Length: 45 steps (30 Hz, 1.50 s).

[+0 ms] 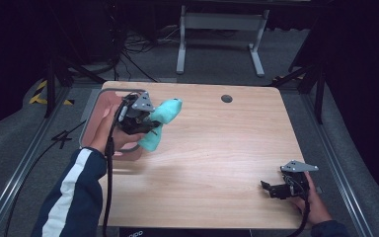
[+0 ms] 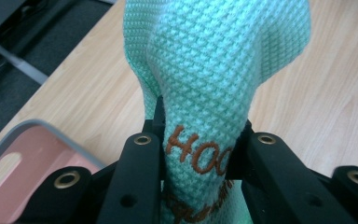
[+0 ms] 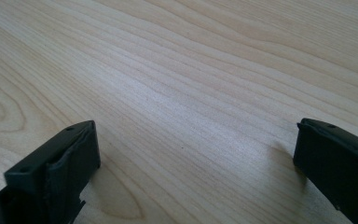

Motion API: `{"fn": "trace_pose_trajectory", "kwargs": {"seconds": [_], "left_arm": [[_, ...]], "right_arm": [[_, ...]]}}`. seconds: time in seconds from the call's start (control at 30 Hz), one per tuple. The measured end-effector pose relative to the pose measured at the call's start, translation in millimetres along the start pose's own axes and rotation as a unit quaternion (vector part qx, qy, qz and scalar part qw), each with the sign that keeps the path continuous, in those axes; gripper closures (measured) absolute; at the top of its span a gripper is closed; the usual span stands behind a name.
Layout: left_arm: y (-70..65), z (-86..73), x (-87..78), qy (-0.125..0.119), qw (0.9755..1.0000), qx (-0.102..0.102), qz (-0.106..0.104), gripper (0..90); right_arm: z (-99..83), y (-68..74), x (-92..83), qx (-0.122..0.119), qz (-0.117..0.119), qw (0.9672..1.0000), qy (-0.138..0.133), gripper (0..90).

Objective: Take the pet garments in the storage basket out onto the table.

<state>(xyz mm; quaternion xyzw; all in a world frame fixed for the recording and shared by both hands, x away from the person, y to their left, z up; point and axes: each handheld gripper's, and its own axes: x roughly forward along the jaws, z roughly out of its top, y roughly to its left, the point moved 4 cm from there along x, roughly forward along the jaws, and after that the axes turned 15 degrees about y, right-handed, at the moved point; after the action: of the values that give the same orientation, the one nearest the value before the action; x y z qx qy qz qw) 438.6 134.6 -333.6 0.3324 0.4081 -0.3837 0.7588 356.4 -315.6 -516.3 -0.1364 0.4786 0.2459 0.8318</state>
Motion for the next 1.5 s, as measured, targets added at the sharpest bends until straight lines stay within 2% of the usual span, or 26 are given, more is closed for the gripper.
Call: {"fn": "trace_pose_trajectory", "kwargs": {"seconds": [0.27, 0.53, 0.63, 0.73, 0.93, 1.03, 1.1, 1.23, 1.4, 1.5], "left_arm": [[-15.0, 21.0, 21.1, 0.018, 0.9993, 0.028, -0.017, 73.6], [-28.3, 38.4, 45.4, 0.031, 0.9979, 0.042, -0.037, 73.5], [-31.5, 42.6, 52.6, 0.034, 0.9977, 0.044, -0.038, 73.6], [-35.5, 48.3, 66.7, 0.049, 0.9964, 0.053, -0.045, 73.5], [-41.8, 52.1, 94.2, 0.07, 0.9942, 0.052, -0.063, 73.3], [-44.8, 51.8, 105.5, 0.083, 0.9932, 0.046, -0.068, 73.2], [-46.0, 51.2, 114.5, 0.091, 0.9929, 0.044, -0.063, 73.0], [-49.6, 51.1, 128.0, 0.094, 0.9921, 0.038, -0.074, 72.6], [-56.8, 52.5, 142.2, 0.102, 0.9905, 0.047, -0.079, 72.3], [-63.5, 53.7, 156.0, 0.116, 0.9887, 0.051, -0.081, 71.8]], "right_arm": [[0.0, 0.0, 0.0, 0.0, 0.0, 1.0, 0.0, 0.7], [0.0, -0.1, 0.0, 0.0, 0.0, 1.0, 0.0, 0.7], [0.0, 0.0, 0.0, 0.0, 0.0, 1.0, 0.0, 0.7], [0.0, 0.0, 0.0, 0.0, 0.0, 1.0, 0.0, 0.7], [0.0, 0.0, 0.0, 0.0, 0.0, 1.0, 0.0, 0.7], [0.0, 0.0, 0.0, 0.0, 0.0, 1.0, 0.0, 0.7], [0.0, -0.1, 0.0, 0.0, 0.0, 1.0, 0.0, 0.7], [0.0, -0.1, 0.0, 0.0, 0.0, 1.0, 0.0, 0.7], [0.0, 0.0, 0.0, 0.0, 0.0, 1.0, 0.0, 0.7], [0.0, 0.0, 0.0, 0.0, 0.0, 1.0, 0.0, 0.7]]}}
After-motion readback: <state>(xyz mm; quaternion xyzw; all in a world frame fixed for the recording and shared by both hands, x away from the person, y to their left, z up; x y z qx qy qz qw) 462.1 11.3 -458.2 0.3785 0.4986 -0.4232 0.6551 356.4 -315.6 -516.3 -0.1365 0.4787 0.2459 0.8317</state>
